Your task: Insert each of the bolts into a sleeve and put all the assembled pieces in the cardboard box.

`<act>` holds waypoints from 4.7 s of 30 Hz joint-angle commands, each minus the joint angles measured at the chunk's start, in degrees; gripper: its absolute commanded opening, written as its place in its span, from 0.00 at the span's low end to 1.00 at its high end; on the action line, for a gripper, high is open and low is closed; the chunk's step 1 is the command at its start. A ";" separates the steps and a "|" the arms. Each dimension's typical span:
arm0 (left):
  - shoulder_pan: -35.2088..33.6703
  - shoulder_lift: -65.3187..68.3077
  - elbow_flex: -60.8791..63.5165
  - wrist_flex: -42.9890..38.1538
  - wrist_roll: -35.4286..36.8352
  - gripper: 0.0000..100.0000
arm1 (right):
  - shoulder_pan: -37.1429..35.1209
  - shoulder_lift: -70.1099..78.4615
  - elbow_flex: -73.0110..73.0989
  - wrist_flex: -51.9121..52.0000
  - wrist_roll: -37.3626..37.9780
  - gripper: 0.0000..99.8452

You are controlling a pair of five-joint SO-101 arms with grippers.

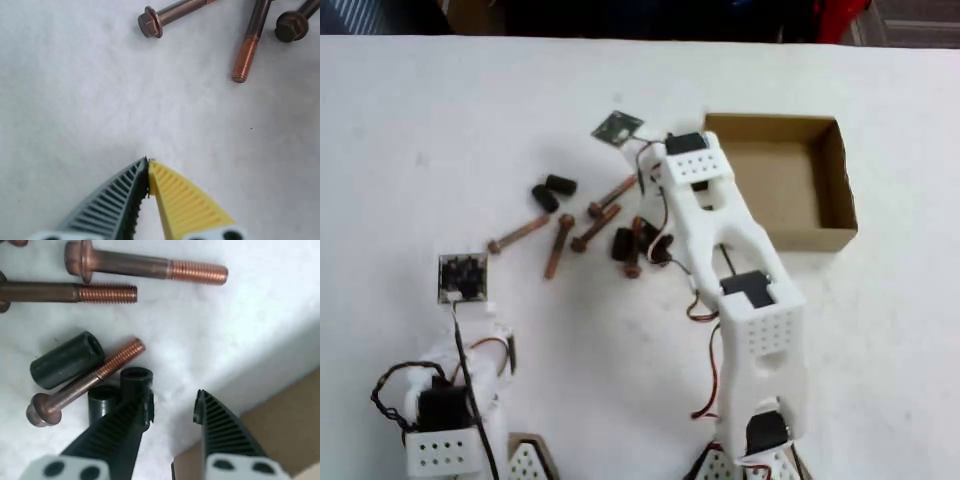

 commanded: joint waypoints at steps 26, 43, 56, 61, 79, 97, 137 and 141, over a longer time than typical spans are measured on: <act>-0.57 -0.48 -0.09 -0.18 0.70 0.02 | 0.75 -4.26 -12.22 12.44 -2.20 0.13; -0.57 -0.48 -0.09 -0.18 0.70 0.02 | -1.01 6.29 -12.31 10.95 2.64 0.13; -0.57 -0.48 -0.09 -0.18 0.70 0.02 | 3.12 9.80 -11.87 7.69 2.73 0.13; -0.57 -0.48 -0.09 -0.18 0.70 0.02 | 3.21 9.80 -11.78 7.78 2.73 0.10; -0.57 -0.48 -0.09 -0.18 0.70 0.02 | 2.86 1.01 -18.02 17.89 2.20 0.02; -0.57 -0.48 -0.09 -0.18 0.70 0.02 | 2.77 -27.21 -9.67 25.19 -0.70 0.02; -0.57 -0.48 -0.09 -0.18 0.88 0.02 | 3.38 -110.55 69.71 3.56 -0.70 0.02; -0.57 -0.48 -0.09 -0.18 0.88 0.02 | 3.38 -111.96 70.51 3.56 -0.88 0.02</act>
